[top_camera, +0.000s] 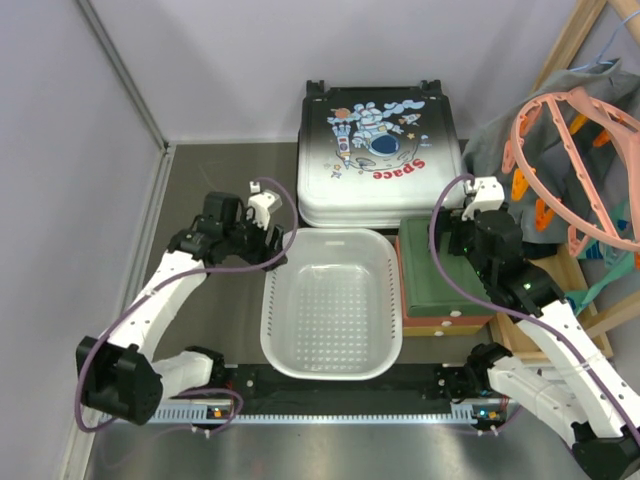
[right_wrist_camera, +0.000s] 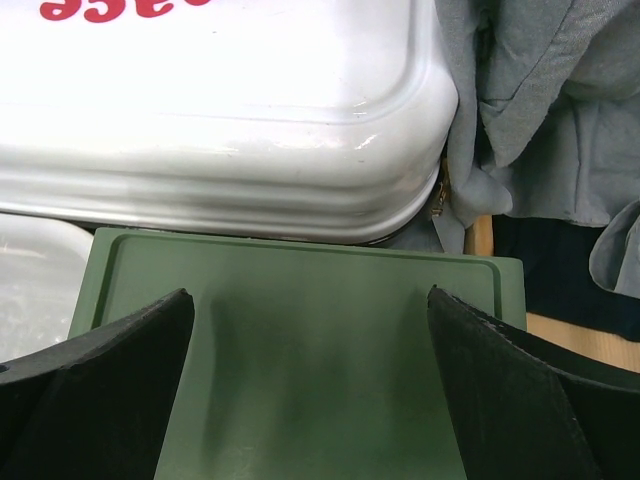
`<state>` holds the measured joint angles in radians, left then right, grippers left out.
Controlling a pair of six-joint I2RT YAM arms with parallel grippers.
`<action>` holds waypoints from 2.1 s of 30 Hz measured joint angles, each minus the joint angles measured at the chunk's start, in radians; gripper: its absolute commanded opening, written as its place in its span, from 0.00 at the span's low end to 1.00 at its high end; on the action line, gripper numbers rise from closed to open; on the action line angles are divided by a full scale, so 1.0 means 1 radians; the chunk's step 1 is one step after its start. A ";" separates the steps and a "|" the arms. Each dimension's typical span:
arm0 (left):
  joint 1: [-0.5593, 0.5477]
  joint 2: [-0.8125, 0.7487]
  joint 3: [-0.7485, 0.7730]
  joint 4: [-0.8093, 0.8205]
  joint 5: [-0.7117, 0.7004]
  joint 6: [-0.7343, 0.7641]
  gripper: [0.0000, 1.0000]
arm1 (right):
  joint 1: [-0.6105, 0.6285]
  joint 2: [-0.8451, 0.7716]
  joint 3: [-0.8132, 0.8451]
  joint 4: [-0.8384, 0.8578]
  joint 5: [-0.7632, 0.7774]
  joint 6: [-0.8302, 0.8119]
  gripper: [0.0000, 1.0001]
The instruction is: Open, take out, and arrange the luggage
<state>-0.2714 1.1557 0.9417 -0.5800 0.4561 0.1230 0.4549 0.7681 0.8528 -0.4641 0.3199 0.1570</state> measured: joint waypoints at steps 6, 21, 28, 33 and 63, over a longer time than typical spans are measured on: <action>-0.071 0.074 -0.003 -0.043 -0.093 0.035 0.27 | 0.000 -0.006 0.000 -0.003 0.000 0.000 0.99; -0.011 0.147 0.181 -0.253 -0.369 0.063 0.00 | 0.000 -0.022 0.000 -0.016 0.000 0.000 0.99; 0.312 0.147 0.222 -0.246 -0.399 0.171 0.00 | 0.000 -0.022 0.000 -0.016 0.000 -0.002 0.99; 0.472 0.159 0.222 -0.212 -0.399 0.299 0.00 | 0.000 -0.022 0.000 -0.016 0.000 -0.008 0.99; 0.597 0.952 0.931 0.117 -0.367 0.251 0.00 | 0.000 -0.025 0.000 -0.015 -0.006 -0.035 0.99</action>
<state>0.3256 2.1075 1.8725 -0.4633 0.0887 0.3737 0.4549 0.7429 0.8528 -0.4793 0.3138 0.1215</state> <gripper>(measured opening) 0.340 0.988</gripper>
